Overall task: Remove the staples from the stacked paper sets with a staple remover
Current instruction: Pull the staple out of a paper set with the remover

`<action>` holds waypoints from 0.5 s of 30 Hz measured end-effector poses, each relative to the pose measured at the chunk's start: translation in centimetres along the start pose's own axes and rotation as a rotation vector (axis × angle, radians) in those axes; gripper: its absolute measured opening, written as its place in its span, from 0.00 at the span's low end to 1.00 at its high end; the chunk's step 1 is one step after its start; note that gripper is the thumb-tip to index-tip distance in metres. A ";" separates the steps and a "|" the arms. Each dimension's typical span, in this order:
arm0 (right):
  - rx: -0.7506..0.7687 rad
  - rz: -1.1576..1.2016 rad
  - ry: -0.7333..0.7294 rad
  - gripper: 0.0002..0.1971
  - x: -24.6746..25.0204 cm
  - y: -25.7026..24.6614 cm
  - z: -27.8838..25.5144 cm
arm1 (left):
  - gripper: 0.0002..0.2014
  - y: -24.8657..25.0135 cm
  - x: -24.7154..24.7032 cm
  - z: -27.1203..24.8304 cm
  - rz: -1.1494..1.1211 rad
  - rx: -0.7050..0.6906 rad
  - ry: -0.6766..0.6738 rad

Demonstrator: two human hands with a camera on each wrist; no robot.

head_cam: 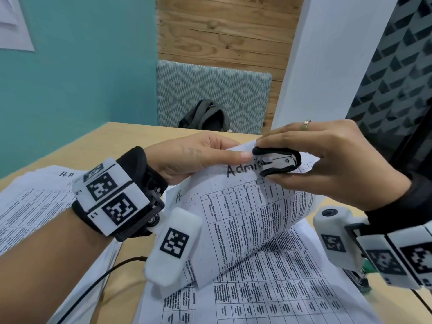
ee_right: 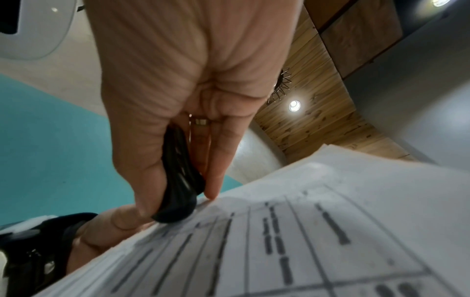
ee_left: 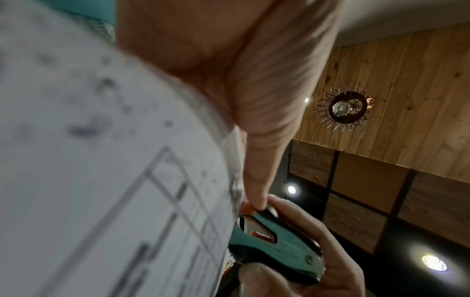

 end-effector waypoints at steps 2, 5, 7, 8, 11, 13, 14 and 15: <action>0.007 0.001 -0.017 0.17 0.0 -0.1 0.0 | 0.10 0.0 0.0 0.0 -0.009 0.002 0.020; 0.018 -0.014 -0.038 0.18 -0.1 -0.2 0.0 | 0.10 0.0 0.1 -0.1 0.022 -0.001 0.024; 0.025 -0.033 -0.041 0.19 -0.2 -0.3 0.0 | 0.09 0.0 0.2 -0.1 0.041 -0.002 0.020; 0.029 -0.039 -0.040 0.19 -0.2 -0.3 0.1 | 0.10 0.1 0.2 -0.2 0.042 -0.003 0.020; 0.032 -0.053 -0.039 0.19 -0.2 -0.5 0.1 | 0.10 0.4 0.3 -0.3 0.053 -0.018 0.015; 0.036 -0.054 -0.033 0.18 -0.1 -0.6 0.1 | 0.14 0.4 0.3 -0.2 0.069 -0.027 0.021; 0.042 -0.055 -0.029 0.18 -0.1 -0.7 0.1 | 0.18 0.4 0.3 -0.2 0.079 -0.031 0.023; 0.046 -0.056 -0.025 0.17 -0.1 -0.7 0.1 | 0.20 0.3 0.3 -0.2 0.091 -0.036 0.022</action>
Point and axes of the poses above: each hand's wrist, its own z-axis towards the middle knuckle, its own x-axis out of the back of the hand, y = z × x, the point moved 3 cm from there along z, towards the middle knuckle, and after that the axes turned 5 degrees about -y, right-handed, at the moved point
